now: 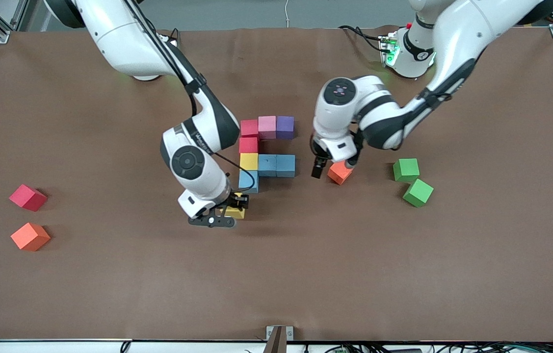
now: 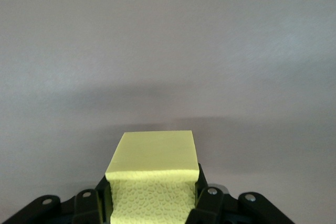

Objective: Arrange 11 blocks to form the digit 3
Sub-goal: 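Grasp the orange cube with the left gripper while the right gripper lowers yellow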

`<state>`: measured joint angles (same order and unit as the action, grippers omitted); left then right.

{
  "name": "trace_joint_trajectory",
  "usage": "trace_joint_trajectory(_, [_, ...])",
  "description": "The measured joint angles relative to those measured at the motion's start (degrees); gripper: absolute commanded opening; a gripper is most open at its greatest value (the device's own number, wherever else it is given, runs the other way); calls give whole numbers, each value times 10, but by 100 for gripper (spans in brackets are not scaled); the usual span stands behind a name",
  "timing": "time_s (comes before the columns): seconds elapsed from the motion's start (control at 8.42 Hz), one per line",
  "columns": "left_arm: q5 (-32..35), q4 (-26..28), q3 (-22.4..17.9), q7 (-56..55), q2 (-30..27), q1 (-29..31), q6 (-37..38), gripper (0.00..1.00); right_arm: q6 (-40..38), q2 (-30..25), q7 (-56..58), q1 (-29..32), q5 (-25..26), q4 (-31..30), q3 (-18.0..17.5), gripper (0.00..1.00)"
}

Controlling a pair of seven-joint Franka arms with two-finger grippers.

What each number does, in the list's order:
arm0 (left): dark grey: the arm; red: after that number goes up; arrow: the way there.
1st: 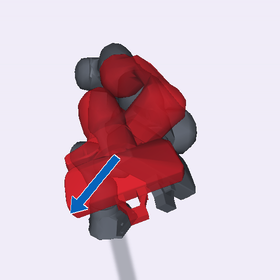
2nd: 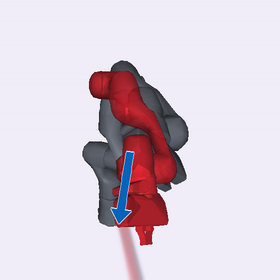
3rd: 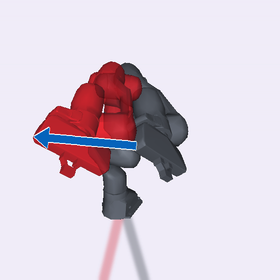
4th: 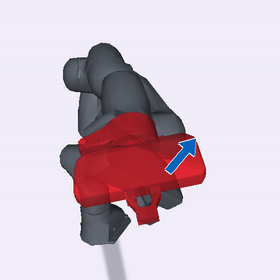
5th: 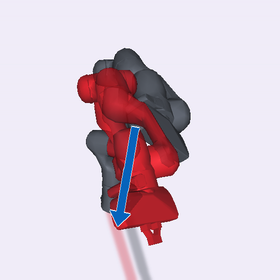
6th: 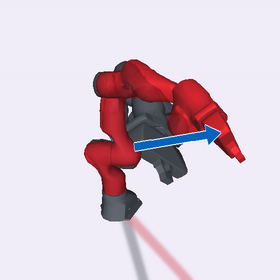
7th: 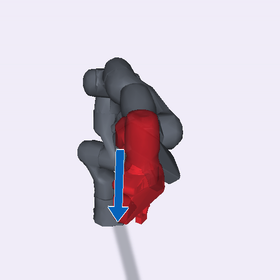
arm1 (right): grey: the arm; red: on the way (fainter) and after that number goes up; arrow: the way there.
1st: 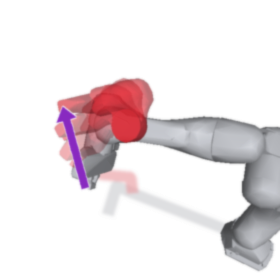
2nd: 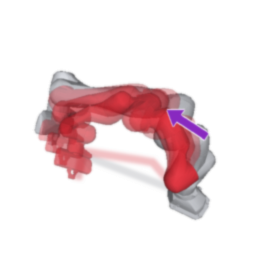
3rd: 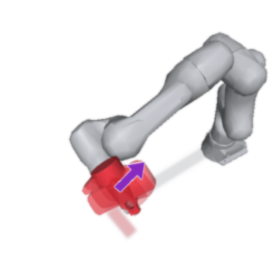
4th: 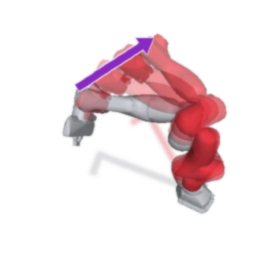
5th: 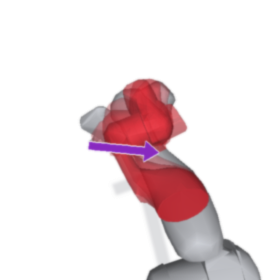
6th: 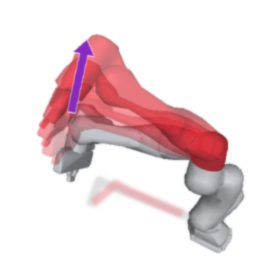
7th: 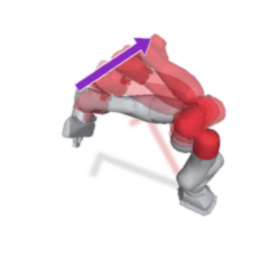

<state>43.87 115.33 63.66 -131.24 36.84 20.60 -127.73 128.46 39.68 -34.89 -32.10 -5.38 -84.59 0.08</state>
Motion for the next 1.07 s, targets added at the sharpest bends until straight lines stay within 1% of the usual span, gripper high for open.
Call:
trace_joint_trajectory(0.12, [1, 19, 11, 52, 0, 32, 0, 100, 7, 7, -16, -15, 0, 0, 0, 0])
trace_joint_trajectory(0.36, [16, 38, 11, 119, 1, 53, 0, 100, 10, 18, -30, -33, 1, 4, 1, 0])
trace_joint_trajectory(0.59, [38, 52, 11, 132, 9, 69, -1, 100, 10, 27, -30, -37, 2, 8, 2, 0])
trace_joint_trajectory(0.83, [63, 59, 8, 131, 22, 70, -7, 100, 10, 32, -30, -37, 11, 8, 4, 0])
trace_joint_trajectory(1.07, [84, 68, -10, 131, 31, 65, -31, 100, 9, 35, -30, -37, 21, 8, 6, 0])
